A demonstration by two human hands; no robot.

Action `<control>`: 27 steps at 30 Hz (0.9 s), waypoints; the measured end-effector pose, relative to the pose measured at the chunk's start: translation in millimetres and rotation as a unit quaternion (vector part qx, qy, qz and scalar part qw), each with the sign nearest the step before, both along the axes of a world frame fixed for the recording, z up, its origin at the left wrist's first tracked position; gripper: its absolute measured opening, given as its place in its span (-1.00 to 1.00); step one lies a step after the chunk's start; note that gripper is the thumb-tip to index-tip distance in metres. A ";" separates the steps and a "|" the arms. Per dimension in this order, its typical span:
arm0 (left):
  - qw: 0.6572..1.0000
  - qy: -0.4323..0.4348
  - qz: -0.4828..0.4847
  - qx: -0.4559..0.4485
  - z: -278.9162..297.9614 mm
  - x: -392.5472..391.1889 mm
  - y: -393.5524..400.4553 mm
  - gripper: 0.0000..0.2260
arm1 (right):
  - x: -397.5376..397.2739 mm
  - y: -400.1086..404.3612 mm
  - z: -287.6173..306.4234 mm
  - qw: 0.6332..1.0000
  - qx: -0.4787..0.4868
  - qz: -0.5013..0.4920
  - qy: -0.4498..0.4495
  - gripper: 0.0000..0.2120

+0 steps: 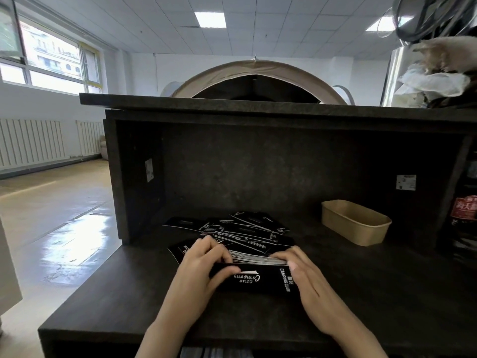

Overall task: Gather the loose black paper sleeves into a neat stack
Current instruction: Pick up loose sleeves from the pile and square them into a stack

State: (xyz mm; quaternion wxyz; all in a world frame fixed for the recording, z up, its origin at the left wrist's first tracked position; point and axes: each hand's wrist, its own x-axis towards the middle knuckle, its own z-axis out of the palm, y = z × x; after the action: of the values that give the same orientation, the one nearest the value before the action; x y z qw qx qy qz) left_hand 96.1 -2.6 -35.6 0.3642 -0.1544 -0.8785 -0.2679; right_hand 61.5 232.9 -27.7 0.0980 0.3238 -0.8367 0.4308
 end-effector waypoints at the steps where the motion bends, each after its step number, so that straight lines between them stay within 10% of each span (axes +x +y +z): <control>1: 1.000 -0.003 -0.001 0.003 0.2 0.2 0.6 -0.78 | 0.7 0.5 0.2 1.000 -0.004 0.005 0.000 -0.55; 9: 0.985 -0.117 -0.095 -0.085 0.6 1.6 20.7 -0.40 | -3.6 -2.3 -1.4 0.994 0.099 -0.024 0.044 -0.70; 16: 0.989 -0.111 -0.094 -0.042 5.0 2.0 20.9 -0.58 | -8.4 -2.8 -6.5 0.992 0.093 -0.042 0.070 -0.63; 21: 0.991 -0.024 0.115 0.060 -6.6 -10.6 0.7 -0.73 | -8.3 -1.9 -7.2 0.992 0.092 -0.047 0.066 -0.67; 27: 0.944 -0.177 0.277 0.029 -11.5 -28.7 -27.2 -0.53 | -7.2 -2.5 -7.0 0.992 0.094 -0.049 0.069 -0.69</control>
State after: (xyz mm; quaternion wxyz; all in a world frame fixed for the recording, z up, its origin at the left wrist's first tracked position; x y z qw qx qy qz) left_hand 67.4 -29.8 -47.1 0.2675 0.1558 -0.9286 -0.2045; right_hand 54.3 230.4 -34.7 0.1454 0.3188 -0.8795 0.3219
